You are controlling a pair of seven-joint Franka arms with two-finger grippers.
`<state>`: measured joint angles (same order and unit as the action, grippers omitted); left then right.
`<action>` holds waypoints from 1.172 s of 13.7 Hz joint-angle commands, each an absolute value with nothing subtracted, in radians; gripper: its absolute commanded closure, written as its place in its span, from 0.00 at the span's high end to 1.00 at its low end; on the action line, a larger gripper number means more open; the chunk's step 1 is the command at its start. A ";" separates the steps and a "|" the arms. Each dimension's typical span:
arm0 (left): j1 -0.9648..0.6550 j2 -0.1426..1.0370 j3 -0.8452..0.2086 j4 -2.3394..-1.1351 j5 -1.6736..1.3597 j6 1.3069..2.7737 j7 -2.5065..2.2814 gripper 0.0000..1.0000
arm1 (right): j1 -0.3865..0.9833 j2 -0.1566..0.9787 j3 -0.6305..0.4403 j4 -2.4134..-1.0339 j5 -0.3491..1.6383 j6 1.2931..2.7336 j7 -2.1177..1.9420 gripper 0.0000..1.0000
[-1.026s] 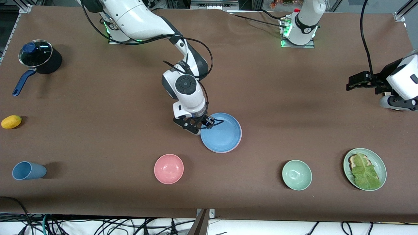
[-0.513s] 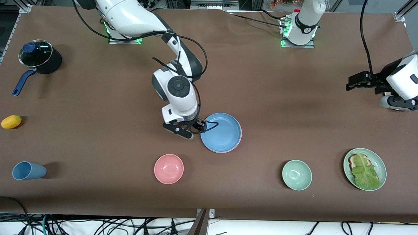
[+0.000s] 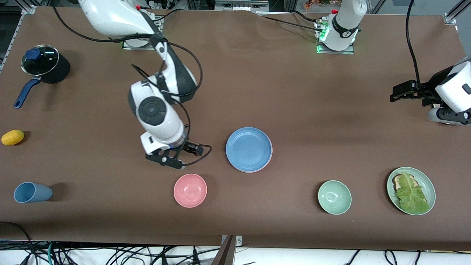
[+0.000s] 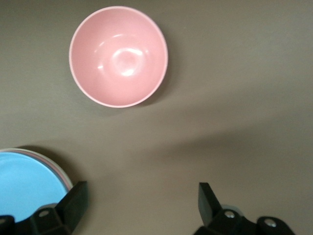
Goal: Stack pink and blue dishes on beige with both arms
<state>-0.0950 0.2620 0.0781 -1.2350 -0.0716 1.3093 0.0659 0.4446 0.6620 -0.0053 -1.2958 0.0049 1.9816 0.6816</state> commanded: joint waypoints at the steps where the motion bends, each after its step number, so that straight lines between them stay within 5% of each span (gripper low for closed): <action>1: -0.097 0.258 0.077 -1.235 -0.054 1.308 0.084 1.00 | 0.373 0.646 0.006 -1.272 0.028 1.895 0.504 0.99; 16: -0.097 0.258 0.078 -1.235 -0.052 1.321 0.084 1.00 | 0.264 0.482 -0.075 -1.258 0.017 1.616 0.215 1.00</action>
